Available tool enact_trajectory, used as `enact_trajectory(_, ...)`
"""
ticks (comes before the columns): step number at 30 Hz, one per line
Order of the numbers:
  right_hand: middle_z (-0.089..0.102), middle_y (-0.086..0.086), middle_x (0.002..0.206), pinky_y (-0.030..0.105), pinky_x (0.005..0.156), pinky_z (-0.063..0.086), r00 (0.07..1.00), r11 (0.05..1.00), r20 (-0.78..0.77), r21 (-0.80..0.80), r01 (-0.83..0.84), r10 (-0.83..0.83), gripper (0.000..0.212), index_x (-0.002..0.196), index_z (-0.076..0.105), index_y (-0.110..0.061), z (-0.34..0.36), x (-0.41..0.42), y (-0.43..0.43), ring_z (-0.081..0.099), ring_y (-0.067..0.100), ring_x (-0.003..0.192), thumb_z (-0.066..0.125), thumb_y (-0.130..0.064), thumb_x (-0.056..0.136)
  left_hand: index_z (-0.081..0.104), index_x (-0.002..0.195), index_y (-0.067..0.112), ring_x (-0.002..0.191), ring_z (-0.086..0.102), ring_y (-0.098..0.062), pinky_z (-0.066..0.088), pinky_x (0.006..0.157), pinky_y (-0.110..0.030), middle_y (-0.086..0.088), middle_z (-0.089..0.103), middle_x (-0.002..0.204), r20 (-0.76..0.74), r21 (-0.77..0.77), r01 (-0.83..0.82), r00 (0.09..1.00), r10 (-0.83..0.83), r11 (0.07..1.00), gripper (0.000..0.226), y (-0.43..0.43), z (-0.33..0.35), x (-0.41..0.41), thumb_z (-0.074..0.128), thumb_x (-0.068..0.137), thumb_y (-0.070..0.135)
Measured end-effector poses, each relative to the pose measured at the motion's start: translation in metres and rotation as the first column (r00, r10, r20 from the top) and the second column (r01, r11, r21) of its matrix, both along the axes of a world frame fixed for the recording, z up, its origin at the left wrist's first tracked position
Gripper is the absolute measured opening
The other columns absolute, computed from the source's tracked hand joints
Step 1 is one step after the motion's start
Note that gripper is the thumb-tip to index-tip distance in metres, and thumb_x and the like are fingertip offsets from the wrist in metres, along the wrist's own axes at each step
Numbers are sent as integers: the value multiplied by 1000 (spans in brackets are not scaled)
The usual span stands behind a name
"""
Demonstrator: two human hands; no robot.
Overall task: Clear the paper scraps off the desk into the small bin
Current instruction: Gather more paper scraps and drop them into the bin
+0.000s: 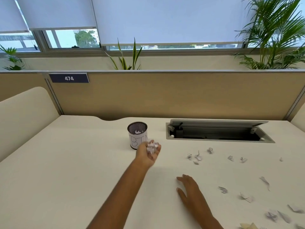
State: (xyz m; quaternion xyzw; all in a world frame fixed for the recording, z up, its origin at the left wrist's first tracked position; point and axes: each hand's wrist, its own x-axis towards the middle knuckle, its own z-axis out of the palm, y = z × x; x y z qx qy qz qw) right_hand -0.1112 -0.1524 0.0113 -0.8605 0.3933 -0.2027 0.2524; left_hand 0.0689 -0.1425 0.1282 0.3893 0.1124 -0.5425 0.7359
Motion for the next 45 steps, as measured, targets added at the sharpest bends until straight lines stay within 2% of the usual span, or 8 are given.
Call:
enact_trajectory(5, 75, 9, 89, 30, 54, 57, 997, 956, -71, -293, 19, -42, 27, 81, 73, -12, -5, 5, 5, 72, 27, 82, 86, -8, 57, 37, 64, 5, 57, 37, -16, 45, 37, -12, -9, 37, 68, 115, -7, -149, 982, 149, 989, 38, -35, 45, 43, 15, 95, 0)
enact_trajectory(6, 75, 8, 88, 28, 55, 57, 996, 929, -75, -370, 16, -47, 5, 80, 73, -13, -4, 5, 4, 73, 25, 82, 72, -16, 76, 33, 62, 6, 55, 32, -16, 45, 45, -15, -8, 33, 67, 150, 28, -176, 974, 170, 984, 37, -41, 50, 48, 15, 94, 0)
enact_trajectory(9, 75, 6, 88, 26, 58, 57, 987, 900, -117, -433, 50, -111, 70, 78, 73, -14, -9, 4, 1, 72, 23, 83, 8, -33, 98, 26, 64, 9, 55, 19, -16, 27, 54, -21, -7, 31, 76, 138, 109, -249, 963, 234, 962, 29, -53, 58, 61, 18, 91, 6)
enact_trajectory(14, 75, 9, 89, 30, 56, 57, 993, 945, -75, -319, 66, -95, 30, 79, 73, -12, -2, 7, 4, 72, 27, 85, 83, 1, 55, 23, 143, 8, 140, 22, -34, 25, 116, -47, -13, 17, 152, 95, 91, -207, 975, 199, 974, 49, -58, 62, 67, 28, 95, 17)
enact_trajectory(21, 73, 9, 98, 28, 69, 57, 997, 970, -19, -235, 66, -73, 36, 86, 72, -10, -8, 3, 4, 69, 24, 95, 79, 9, 57, 54, 109, 14, 113, 55, -18, 45, 97, -29, -8, 54, 113, 408, -7, -70, 910, 67, 997, 20, -38, 22, 33, 36, 100, 16)
enact_trajectory(26, 65, 11, 118, 32, 96, 46, 993, 982, 58, -150, 113, -106, 28, 103, 67, -6, -12, 0, 5, 55, 23, 119, 57, 8, 80, 59, 119, 3, 119, 54, -26, 39, 103, -29, -13, 60, 125, 861, 315, -52, 436, -262, 948, 29, 16, -59, -27, 41, 96, 2)
enact_trajectory(33, 61, 10, 122, 22, 100, 34, 988, 992, 93, -20, 122, -120, 27, 105, 65, -5, -5, -10, 11, 50, 23, 122, 49, 4, 86, 59, 119, 15, 121, 44, 1, 24, 101, -2, 15, 51, 121, 908, 353, -21, -234, -348, 935, 28, 108, -125, -65, 42, 98, 9)
enact_trajectory(45, 68, 9, 102, 14, 86, 34, 957, 985, 249, 126, 119, -148, 15, 91, 70, -5, 5, -46, 52, 59, 21, 100, 58, 2, 85, 70, 89, 14, 82, 66, -18, 41, 75, -19, -2, 70, 93, 734, 423, 226, -653, -186, 877, 33, 164, -113, -79, 40, 91, 26)
